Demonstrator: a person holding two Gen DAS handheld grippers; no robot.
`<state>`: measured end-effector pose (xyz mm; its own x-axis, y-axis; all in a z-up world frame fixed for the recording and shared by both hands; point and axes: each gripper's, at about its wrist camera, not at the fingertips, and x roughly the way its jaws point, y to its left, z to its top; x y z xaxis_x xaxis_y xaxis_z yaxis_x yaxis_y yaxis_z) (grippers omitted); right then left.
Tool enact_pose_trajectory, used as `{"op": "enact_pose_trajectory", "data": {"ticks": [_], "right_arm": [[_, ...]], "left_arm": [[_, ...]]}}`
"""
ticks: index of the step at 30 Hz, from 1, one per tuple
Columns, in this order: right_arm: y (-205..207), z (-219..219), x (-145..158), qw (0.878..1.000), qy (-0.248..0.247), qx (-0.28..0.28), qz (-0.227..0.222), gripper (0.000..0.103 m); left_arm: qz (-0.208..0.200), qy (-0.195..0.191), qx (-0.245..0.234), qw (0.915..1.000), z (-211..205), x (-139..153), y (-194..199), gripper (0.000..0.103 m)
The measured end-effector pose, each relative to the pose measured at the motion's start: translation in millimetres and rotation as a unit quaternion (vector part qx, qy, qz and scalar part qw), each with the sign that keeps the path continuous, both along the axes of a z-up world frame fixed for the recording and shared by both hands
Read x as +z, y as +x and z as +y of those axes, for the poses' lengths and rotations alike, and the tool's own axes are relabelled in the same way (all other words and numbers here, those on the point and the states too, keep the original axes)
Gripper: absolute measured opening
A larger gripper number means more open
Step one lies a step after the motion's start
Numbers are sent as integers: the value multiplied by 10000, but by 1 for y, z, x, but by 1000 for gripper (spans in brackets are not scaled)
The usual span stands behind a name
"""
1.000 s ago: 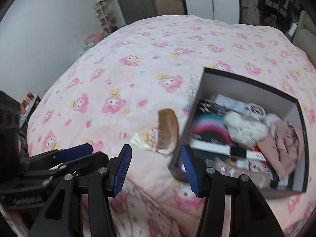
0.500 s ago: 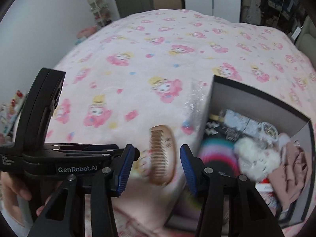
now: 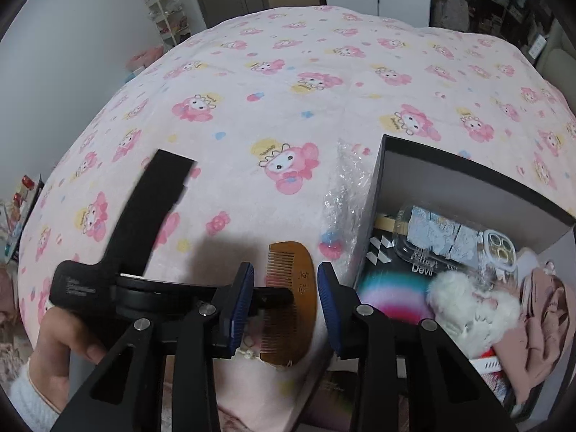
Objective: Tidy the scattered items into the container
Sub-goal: 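Grasp the wooden comb by its spine with the left gripper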
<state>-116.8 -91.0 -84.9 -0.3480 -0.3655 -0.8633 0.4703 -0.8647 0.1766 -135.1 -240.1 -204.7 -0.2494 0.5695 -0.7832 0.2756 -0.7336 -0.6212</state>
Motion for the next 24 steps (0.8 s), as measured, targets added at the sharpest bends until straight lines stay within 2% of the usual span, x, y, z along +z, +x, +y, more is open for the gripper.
{"op": "enact_pose_trajectory", "data": {"ticks": [3, 5, 8, 10, 12, 14, 17, 19, 22, 24], "right_arm": [[10, -5, -1, 9995, -172, 72, -251, 34], [21, -14, 0, 9986, -304, 239, -352, 41], [33, -33, -9, 9956, -375, 580, -625, 45], [37, -45, -23, 9915, -408, 742, -983, 45], [37, -53, -38, 9880, -379, 771, -1284, 45], [35, -58, -53, 9848, -300, 743, -1542, 45], [30, -61, -68, 9818, -181, 674, -1765, 45], [30, -65, -73, 9814, -140, 683, -1787, 48], [28, -70, -87, 9774, -54, 659, -2008, 54], [27, -72, -98, 9747, 0, 661, -2136, 54]], "left_arm": [[267, -230, 430, 9985, -20, 20, 25, 3], [295, -182, 742, 9966, -34, 24, 43, 3], [143, -326, 1329, 9905, -61, 19, 66, 3], [21, -184, 1515, 9883, -70, 12, 77, 3], [-104, -10, 1506, 9885, -76, 4, 85, 12], [-130, -30, 1467, 9891, -82, 3, 94, 31], [-18, -300, 1512, 9880, -95, 9, 92, 34], [129, -658, 1534, 9859, -105, 12, 88, 36], [352, -1074, 1308, 9849, -108, 8, 68, 37], [404, -1119, 1087, 9869, -106, 0, 53, 36]]}}
